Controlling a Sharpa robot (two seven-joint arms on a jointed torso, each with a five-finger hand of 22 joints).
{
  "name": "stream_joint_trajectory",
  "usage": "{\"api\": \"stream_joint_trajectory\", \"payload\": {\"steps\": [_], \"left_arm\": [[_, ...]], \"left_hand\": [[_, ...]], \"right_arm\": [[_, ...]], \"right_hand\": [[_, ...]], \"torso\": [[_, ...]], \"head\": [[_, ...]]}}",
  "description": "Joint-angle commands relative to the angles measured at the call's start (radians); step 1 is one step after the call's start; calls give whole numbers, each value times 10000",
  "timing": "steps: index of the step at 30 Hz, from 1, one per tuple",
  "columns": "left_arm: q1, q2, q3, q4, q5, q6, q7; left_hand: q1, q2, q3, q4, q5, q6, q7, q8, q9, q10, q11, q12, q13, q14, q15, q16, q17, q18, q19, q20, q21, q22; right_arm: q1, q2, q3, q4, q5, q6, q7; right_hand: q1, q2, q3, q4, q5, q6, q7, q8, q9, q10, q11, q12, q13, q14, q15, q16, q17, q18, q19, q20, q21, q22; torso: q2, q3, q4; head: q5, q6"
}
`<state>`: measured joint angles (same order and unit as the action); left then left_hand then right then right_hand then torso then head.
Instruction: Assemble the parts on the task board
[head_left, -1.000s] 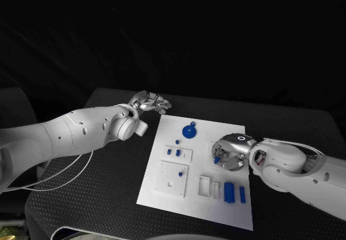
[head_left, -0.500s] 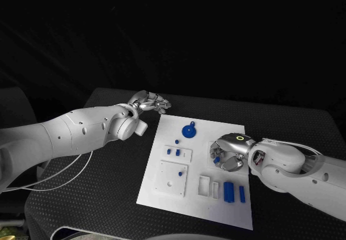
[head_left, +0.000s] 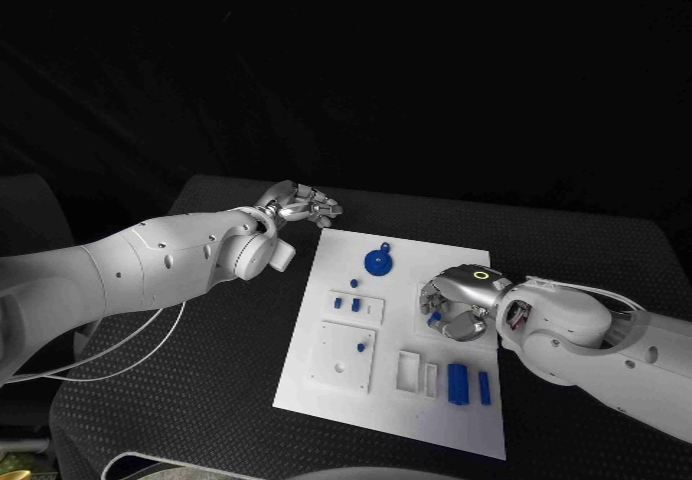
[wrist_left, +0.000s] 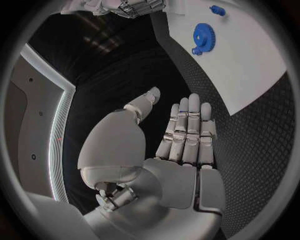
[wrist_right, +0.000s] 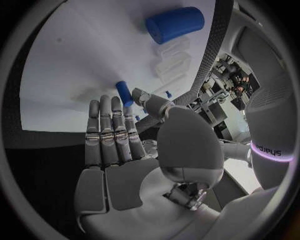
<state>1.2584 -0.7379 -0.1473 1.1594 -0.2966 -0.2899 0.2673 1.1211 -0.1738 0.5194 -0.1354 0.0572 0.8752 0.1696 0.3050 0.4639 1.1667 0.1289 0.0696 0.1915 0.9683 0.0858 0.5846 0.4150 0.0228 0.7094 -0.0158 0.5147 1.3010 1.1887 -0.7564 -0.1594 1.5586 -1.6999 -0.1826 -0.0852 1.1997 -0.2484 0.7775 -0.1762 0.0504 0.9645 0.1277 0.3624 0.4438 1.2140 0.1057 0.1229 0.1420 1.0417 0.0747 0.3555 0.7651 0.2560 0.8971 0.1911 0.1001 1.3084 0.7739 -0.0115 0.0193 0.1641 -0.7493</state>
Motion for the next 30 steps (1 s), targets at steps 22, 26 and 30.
{"api": "stream_joint_trajectory", "payload": {"steps": [22,26,30], "left_arm": [[7,-30,6,29,51,137,-31],[7,-32,6,30,51,137,-26],[7,-31,6,34,51,132,-21]], "left_hand": [[-2,30,-27,39,1,-105,6,-31,-20,45,-1,18,-29,81,-7,-70,46,144,27,13,-81,26],[-1,31,-28,41,1,-119,11,-37,-23,41,2,16,-34,81,-6,-80,55,144,30,13,-86,29],[-4,36,-28,46,1,-123,13,-38,-24,40,3,16,-36,82,-6,-85,61,143,31,14,-90,30]], "right_arm": [[-28,-6,0,26,-613,34,-214],[-31,-12,1,62,-795,-156,-271],[-32,-25,1,111,-971,-342,-285]], "right_hand": [[265,40,745,-277,-21,344,-81,121,74,371,-120,133,126,325,-112,176,186,58,419,-83,110,175],[489,243,908,-400,-21,482,-141,198,126,529,-190,206,177,466,-169,249,241,58,562,-140,165,192],[543,415,949,-450,-20,712,-241,334,241,900,-351,390,302,840,-317,448,371,58,973,-264,369,224]], "torso": [[4,3,1],[-1,0,-6],[0,-1,-3]], "head": [[13,-23],[16,-21],[11,-22]]}}
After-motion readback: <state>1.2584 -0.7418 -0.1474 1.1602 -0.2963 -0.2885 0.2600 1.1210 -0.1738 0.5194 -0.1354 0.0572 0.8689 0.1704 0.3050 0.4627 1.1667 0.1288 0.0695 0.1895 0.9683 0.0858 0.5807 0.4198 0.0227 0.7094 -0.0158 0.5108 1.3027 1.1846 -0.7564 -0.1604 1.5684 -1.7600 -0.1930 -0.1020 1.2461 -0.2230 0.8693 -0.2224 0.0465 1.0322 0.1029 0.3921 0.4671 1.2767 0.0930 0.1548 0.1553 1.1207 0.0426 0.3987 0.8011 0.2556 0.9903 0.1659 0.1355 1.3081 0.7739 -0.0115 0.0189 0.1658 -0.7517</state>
